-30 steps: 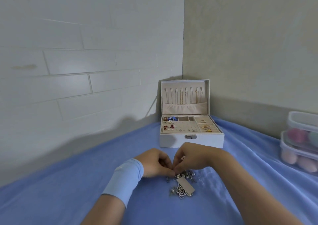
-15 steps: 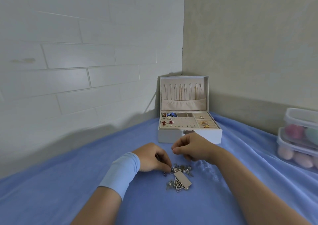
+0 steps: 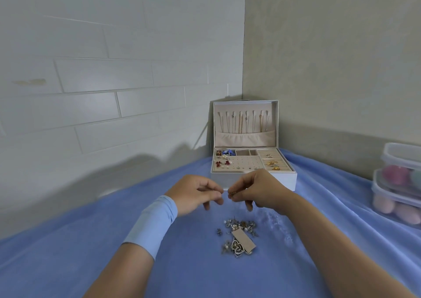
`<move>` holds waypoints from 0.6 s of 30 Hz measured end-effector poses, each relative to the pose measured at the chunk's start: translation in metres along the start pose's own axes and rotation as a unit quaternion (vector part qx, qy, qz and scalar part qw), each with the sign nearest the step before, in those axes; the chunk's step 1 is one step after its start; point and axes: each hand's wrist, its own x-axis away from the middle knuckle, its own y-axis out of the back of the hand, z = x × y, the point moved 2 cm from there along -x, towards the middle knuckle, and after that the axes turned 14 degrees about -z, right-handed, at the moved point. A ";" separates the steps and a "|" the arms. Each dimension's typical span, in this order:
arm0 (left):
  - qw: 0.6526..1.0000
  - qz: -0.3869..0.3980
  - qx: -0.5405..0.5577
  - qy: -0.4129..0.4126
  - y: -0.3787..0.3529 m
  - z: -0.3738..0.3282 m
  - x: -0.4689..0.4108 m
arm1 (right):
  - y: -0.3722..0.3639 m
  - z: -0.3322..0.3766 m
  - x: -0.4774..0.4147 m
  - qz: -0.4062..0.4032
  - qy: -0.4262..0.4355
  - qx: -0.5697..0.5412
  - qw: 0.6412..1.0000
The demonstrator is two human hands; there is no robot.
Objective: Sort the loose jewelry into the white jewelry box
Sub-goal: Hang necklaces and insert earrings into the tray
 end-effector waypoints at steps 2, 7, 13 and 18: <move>0.999 -0.025 0.018 -0.020 0.004 -0.008 -0.011 | 0.006 0.007 -0.006 -0.012 0.003 -0.013 1.000; 0.992 -0.080 0.077 -0.051 0.009 -0.032 -0.047 | 0.027 0.022 -0.039 -0.103 0.010 -0.026 0.994; 0.986 -0.131 0.093 -0.046 0.001 -0.034 -0.093 | 0.034 0.016 -0.085 -0.204 0.050 0.079 0.975; 0.985 -0.132 0.101 -0.046 -0.011 -0.020 -0.111 | 0.023 0.005 -0.105 -0.163 0.056 0.184 0.968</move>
